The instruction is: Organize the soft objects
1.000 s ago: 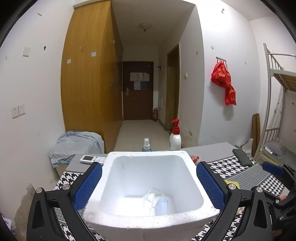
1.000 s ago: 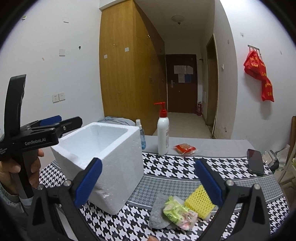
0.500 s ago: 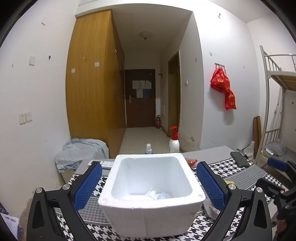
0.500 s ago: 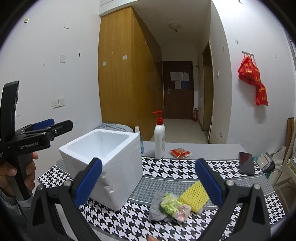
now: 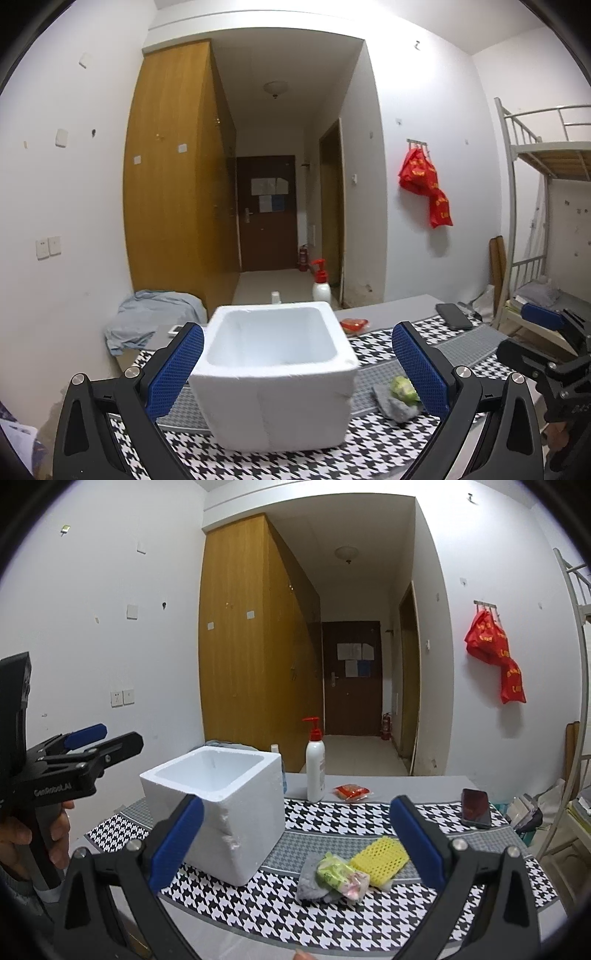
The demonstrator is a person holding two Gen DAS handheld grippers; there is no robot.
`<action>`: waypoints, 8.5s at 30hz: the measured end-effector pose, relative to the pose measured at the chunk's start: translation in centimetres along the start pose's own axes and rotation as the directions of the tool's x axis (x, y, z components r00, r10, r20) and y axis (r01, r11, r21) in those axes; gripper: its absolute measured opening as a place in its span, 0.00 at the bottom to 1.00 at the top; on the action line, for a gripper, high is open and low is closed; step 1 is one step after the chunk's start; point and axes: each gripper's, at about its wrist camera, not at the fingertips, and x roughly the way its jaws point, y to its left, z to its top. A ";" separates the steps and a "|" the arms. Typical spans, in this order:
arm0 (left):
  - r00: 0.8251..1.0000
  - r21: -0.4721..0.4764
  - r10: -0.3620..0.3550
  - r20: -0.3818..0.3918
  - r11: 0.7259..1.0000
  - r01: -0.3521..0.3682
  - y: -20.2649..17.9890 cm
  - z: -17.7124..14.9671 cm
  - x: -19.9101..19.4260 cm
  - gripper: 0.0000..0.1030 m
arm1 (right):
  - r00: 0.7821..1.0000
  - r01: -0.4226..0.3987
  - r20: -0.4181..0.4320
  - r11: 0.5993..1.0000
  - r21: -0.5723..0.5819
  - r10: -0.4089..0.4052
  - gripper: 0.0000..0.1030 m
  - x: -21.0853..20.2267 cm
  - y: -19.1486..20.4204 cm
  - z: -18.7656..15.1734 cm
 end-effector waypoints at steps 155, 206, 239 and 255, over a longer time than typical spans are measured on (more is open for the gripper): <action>0.818 -0.138 -0.277 -0.504 0.961 0.240 -9.8 -12.3 13.5 0.82 | 0.844 -0.152 -0.517 0.988 0.026 0.143 0.28 13.1 -8.7 -9.7; 0.835 0.005 -0.258 -0.487 0.954 0.298 -12.2 -10.7 13.1 0.22 | 0.865 0.081 -0.501 0.991 0.109 -0.016 0.28 7.2 -12.9 -10.8; 0.916 0.052 -0.262 -0.303 0.956 0.290 -9.5 -5.2 7.8 0.23 | 0.934 0.023 -0.357 0.993 0.113 0.019 0.28 5.6 -9.2 -6.9; 0.931 0.044 -0.281 -0.234 0.953 0.299 -6.0 -3.5 5.7 0.23 | 0.956 0.010 -0.291 0.996 0.094 0.018 0.28 5.2 -5.5 -4.6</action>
